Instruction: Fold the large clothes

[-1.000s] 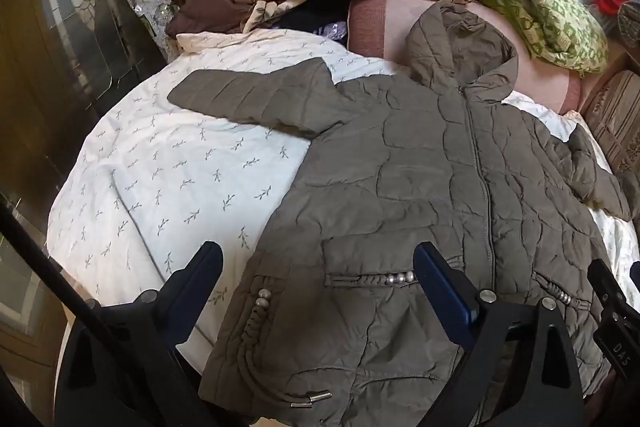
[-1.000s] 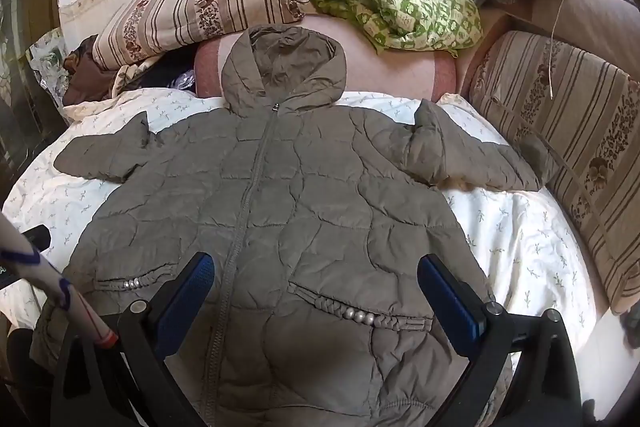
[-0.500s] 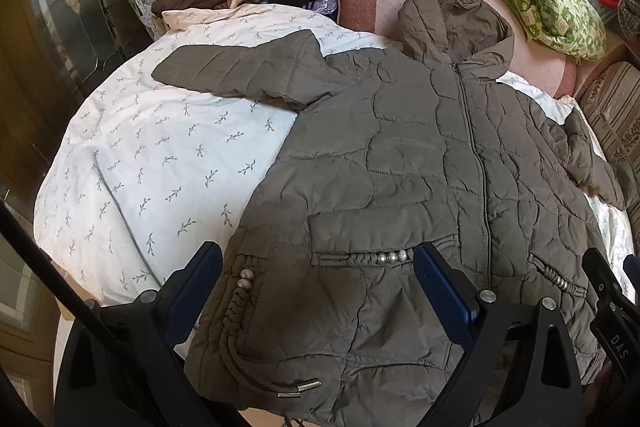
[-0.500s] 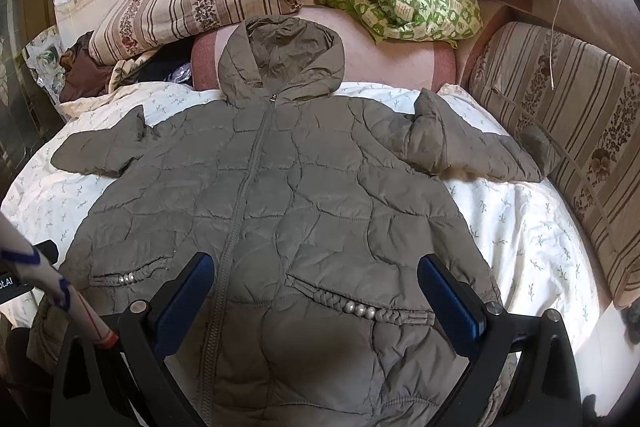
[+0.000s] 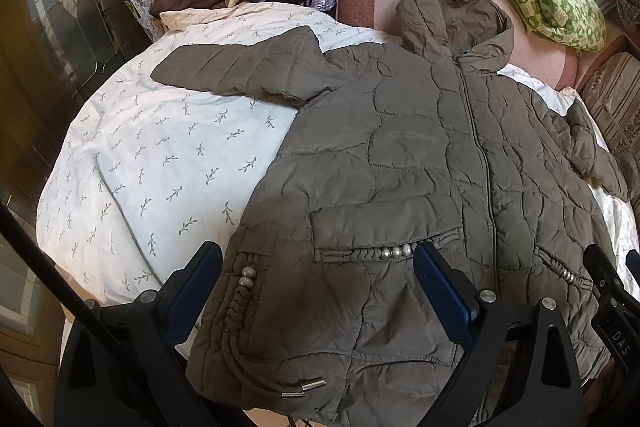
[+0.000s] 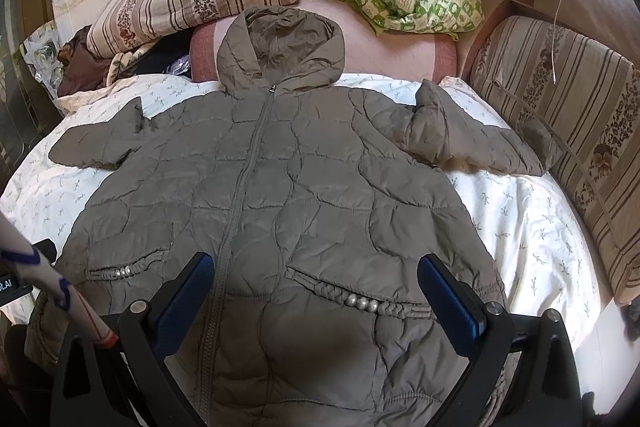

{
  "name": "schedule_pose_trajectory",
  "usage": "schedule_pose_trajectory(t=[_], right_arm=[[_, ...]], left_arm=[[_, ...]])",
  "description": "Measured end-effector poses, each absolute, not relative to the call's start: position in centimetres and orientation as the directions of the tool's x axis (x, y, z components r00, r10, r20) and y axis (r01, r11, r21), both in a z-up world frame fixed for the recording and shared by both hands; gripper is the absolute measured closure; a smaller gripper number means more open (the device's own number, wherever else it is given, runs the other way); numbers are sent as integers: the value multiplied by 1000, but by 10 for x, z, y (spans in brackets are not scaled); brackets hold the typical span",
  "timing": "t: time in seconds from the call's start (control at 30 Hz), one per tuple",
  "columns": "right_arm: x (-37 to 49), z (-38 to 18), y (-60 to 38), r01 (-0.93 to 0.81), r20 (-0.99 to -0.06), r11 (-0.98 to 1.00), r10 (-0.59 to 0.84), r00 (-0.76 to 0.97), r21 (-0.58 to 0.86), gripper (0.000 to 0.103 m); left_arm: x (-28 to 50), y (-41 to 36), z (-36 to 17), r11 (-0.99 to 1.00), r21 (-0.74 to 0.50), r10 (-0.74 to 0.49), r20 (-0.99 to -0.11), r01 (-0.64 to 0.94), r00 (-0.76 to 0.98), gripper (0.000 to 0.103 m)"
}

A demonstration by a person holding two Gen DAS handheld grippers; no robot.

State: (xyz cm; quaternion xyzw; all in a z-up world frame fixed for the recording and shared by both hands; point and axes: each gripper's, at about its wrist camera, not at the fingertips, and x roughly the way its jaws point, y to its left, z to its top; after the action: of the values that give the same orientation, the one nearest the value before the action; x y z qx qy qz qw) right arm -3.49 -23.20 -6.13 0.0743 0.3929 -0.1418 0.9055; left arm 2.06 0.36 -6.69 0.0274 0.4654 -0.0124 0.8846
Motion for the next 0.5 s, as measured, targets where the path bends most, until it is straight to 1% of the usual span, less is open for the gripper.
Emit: schedule_pose_trajectory(t=[0.5], right_arm=[[-39,-59,-223,302,-733,953,-197,651,12,0]], left_arm=[[12,13,-62,999,16,-12,-819,44,573,7]])
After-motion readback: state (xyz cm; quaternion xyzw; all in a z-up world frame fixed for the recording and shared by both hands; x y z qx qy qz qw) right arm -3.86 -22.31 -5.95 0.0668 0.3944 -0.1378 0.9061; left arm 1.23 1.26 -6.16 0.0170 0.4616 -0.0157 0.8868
